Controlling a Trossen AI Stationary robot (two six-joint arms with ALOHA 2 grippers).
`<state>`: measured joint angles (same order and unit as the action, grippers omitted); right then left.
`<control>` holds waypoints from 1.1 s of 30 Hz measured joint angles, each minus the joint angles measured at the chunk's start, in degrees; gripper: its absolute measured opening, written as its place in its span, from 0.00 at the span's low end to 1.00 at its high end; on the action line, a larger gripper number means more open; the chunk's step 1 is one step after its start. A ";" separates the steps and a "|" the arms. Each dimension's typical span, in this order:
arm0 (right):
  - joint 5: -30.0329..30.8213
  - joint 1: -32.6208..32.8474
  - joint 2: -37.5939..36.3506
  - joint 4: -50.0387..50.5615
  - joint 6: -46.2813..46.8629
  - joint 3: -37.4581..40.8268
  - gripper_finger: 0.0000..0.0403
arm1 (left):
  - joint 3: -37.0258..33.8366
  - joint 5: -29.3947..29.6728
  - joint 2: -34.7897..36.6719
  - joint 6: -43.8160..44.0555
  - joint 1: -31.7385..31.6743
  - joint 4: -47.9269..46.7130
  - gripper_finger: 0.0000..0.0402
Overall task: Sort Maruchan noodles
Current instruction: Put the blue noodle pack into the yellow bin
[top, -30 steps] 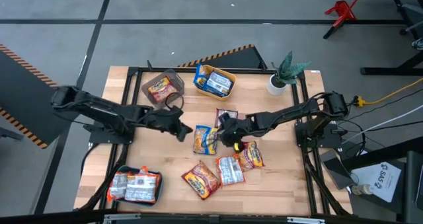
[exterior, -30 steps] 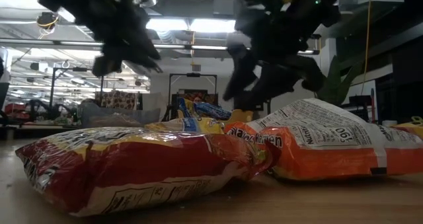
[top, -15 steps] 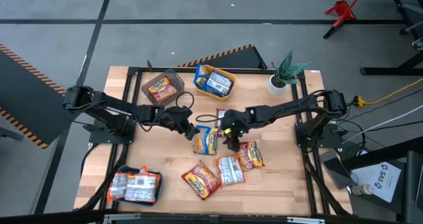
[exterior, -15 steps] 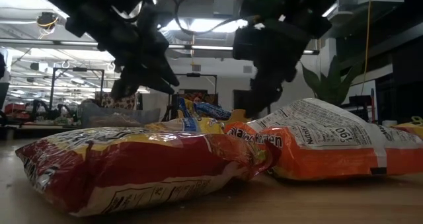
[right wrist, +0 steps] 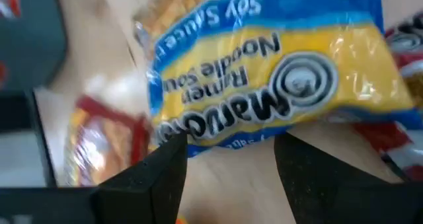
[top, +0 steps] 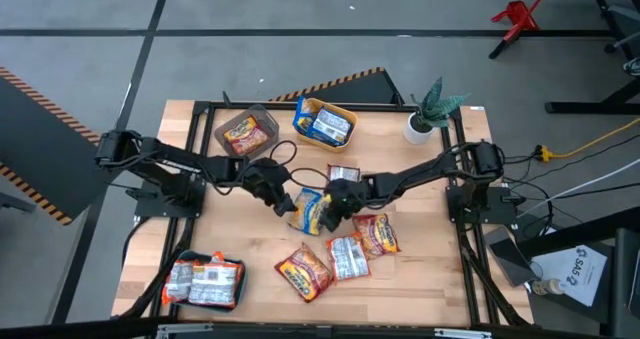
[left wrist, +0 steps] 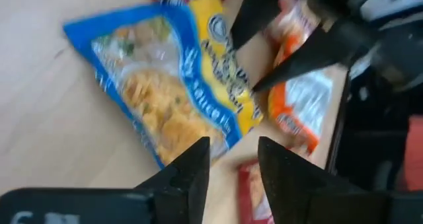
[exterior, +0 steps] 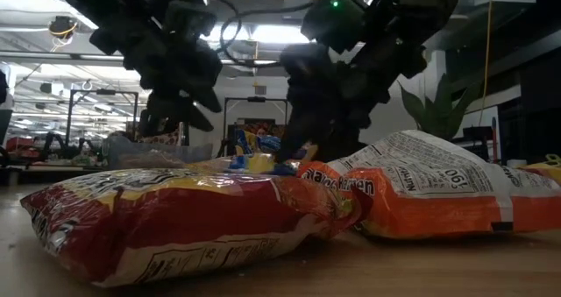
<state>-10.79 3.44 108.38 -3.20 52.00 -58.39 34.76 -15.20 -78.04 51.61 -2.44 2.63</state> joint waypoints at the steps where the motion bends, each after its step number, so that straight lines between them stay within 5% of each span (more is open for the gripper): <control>1: 1.22 0.00 0.00 -0.85 1.51 0.00 0.53 | 0.00 -0.98 0.00 -1.41 -0.26 -1.41 0.32; 6: 5.60 -0.08 0.00 -1.70 7.51 0.00 0.53 | 0.00 -3.22 -0.03 -6.50 -1.55 -9.43 0.38; 11: 7.77 -0.07 0.22 -2.28 10.81 0.00 0.53 | -0.02 3.24 -0.76 -6.71 -1.99 -8.22 0.43; 22: 9.82 -0.50 0.24 -2.76 12.22 -0.02 0.53 | -5.87 4.96 -0.70 3.64 -0.98 -4.22 0.44; 30: 11.79 -0.48 0.24 -2.82 12.22 -0.02 0.53 | -17.13 6.04 -0.70 20.80 -0.02 20.52 0.44; 33: 11.79 -0.48 0.24 -2.87 12.22 -0.02 0.53 | -17.94 8.70 -0.70 22.04 0.00 22.10 0.44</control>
<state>1.00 2.96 108.62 -6.07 64.23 -58.41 16.82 -6.50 -78.74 73.66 -2.44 24.73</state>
